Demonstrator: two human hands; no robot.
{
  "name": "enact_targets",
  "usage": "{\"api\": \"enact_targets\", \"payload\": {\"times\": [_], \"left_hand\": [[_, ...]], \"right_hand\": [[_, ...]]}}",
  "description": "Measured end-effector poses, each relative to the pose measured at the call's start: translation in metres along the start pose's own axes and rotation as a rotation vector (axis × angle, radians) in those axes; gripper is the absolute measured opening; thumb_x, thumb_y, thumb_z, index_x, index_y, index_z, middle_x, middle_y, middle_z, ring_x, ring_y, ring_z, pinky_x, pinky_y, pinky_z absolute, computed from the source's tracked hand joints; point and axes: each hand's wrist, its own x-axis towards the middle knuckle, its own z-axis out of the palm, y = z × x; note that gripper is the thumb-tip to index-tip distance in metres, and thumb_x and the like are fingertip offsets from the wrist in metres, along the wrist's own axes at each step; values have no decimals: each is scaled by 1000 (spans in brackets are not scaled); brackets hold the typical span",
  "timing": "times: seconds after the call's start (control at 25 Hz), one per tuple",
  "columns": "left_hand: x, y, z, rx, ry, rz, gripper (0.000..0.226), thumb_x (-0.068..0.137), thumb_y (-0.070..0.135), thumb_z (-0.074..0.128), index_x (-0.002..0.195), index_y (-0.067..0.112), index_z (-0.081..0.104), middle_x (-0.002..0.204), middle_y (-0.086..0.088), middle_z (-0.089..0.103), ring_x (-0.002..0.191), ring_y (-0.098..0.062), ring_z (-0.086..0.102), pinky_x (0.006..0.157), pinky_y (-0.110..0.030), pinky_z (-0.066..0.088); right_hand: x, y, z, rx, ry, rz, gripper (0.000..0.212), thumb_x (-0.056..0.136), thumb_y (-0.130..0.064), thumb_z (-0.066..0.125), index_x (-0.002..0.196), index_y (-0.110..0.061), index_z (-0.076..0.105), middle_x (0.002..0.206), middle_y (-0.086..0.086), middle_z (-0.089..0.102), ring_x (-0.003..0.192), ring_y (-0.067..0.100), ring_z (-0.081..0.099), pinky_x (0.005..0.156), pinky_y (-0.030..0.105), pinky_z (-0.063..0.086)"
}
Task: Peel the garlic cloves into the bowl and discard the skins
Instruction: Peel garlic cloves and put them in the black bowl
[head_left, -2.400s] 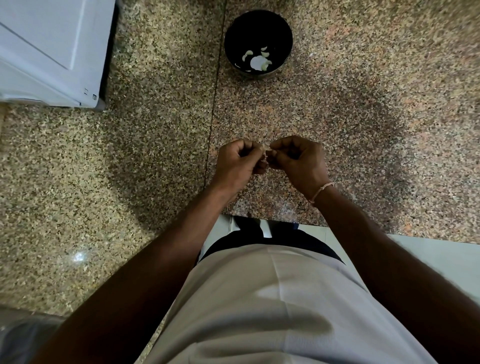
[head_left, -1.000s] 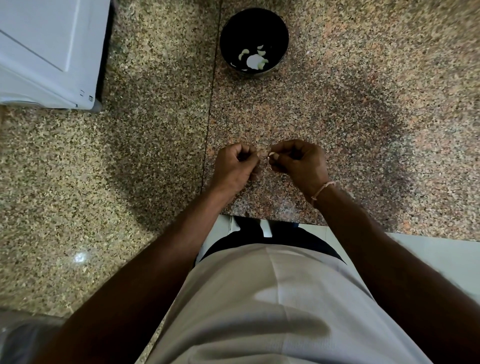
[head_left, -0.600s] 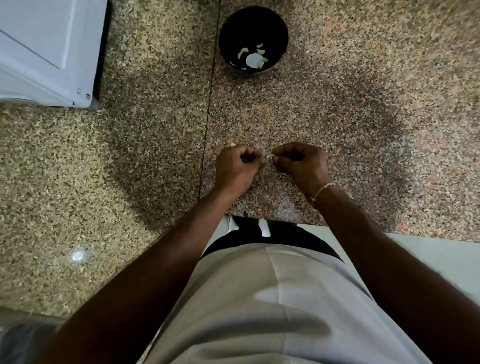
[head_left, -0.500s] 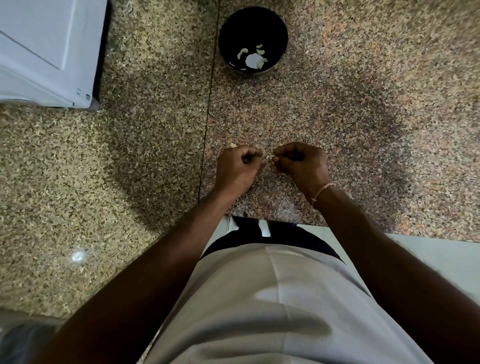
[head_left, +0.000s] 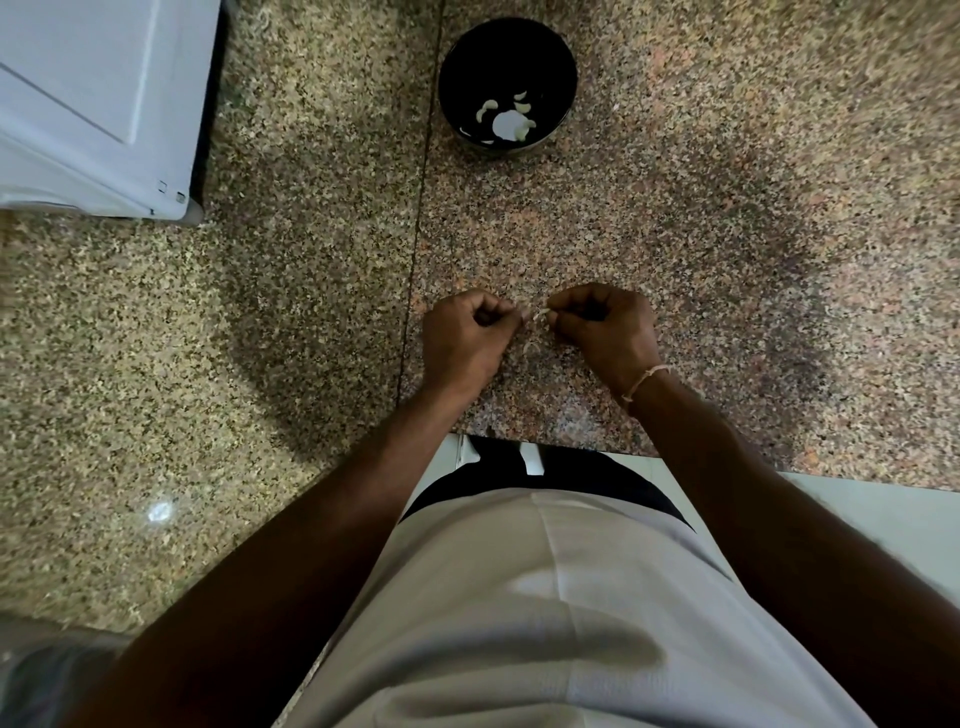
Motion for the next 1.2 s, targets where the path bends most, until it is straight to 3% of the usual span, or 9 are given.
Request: {"api": "enact_targets", "payload": {"times": [0.12, 0.24, 0.32, 0.44, 0.6, 0.76, 0.88, 0.96, 1.2], "left_hand": [[1, -3, 2, 81, -16, 2, 36, 99, 39, 71, 81, 8, 75, 69, -7, 72, 55, -21, 62, 49, -34, 50], [0, -2, 2, 40, -41, 20, 5, 96, 12, 74, 97, 12, 78, 93, 4, 79, 80, -2, 72, 73, -28, 64], [-2, -1, 3, 24, -25, 32, 9, 91, 5, 77, 97, 10, 79, 96, 3, 79, 85, -3, 74, 79, -31, 65], [-4, 3, 4, -39, 20, 9, 10, 85, 7, 85, 91, 8, 78, 85, 1, 78, 75, -8, 75, 72, -35, 66], [-1, 4, 5, -75, 54, -9, 25, 75, 10, 93, 85, 10, 71, 77, 3, 72, 65, -4, 66, 64, -25, 60], [2, 3, 7, -66, -5, 0, 21, 81, 9, 88, 85, 13, 67, 76, 2, 68, 63, -3, 58, 61, -22, 55], [3, 3, 9, -84, -37, 26, 10, 93, 14, 78, 94, 18, 68, 84, 4, 72, 72, 1, 66, 67, -20, 56], [4, 4, 10, -135, -72, 28, 8, 100, 12, 70, 102, 20, 69, 94, 3, 77, 84, -8, 74, 75, -27, 62], [3, 2, 12, -162, 13, 63, 23, 85, -7, 79, 97, 12, 74, 90, 5, 79, 84, -7, 77, 75, -31, 66]], "right_hand": [[0, 0, -1, 11, 4, -9, 12, 85, -7, 82, 92, -16, 79, 81, 1, 79, 76, 26, 77, 77, 48, 65], [1, -1, -3, 14, 13, -8, 12, 86, -5, 81, 93, -14, 79, 83, 5, 79, 79, 32, 76, 78, 52, 64], [1, 0, -5, 8, 13, -5, 11, 86, -5, 81, 94, -13, 79, 85, 6, 79, 81, 33, 76, 78, 52, 64], [2, 1, -5, 4, 6, 1, 12, 86, -6, 81, 93, -15, 79, 86, 5, 79, 81, 30, 77, 79, 52, 64], [3, 1, -5, 4, 2, 10, 13, 85, -8, 82, 90, -20, 79, 83, 2, 79, 78, 25, 77, 78, 51, 65], [7, -1, -7, 16, 9, -2, 12, 84, -9, 83, 90, -19, 79, 81, 0, 79, 76, 19, 77, 77, 45, 65], [9, -4, -9, 9, 13, -20, 11, 84, -10, 83, 90, -19, 79, 80, -2, 79, 72, 15, 75, 74, 39, 65], [9, -6, -9, 14, 13, -15, 10, 85, -9, 82, 91, -17, 79, 81, 0, 79, 75, 18, 76, 75, 41, 65], [7, -12, -11, 26, 8, -7, 12, 86, -5, 80, 93, -15, 79, 84, 3, 79, 82, 25, 77, 79, 46, 65]]}}
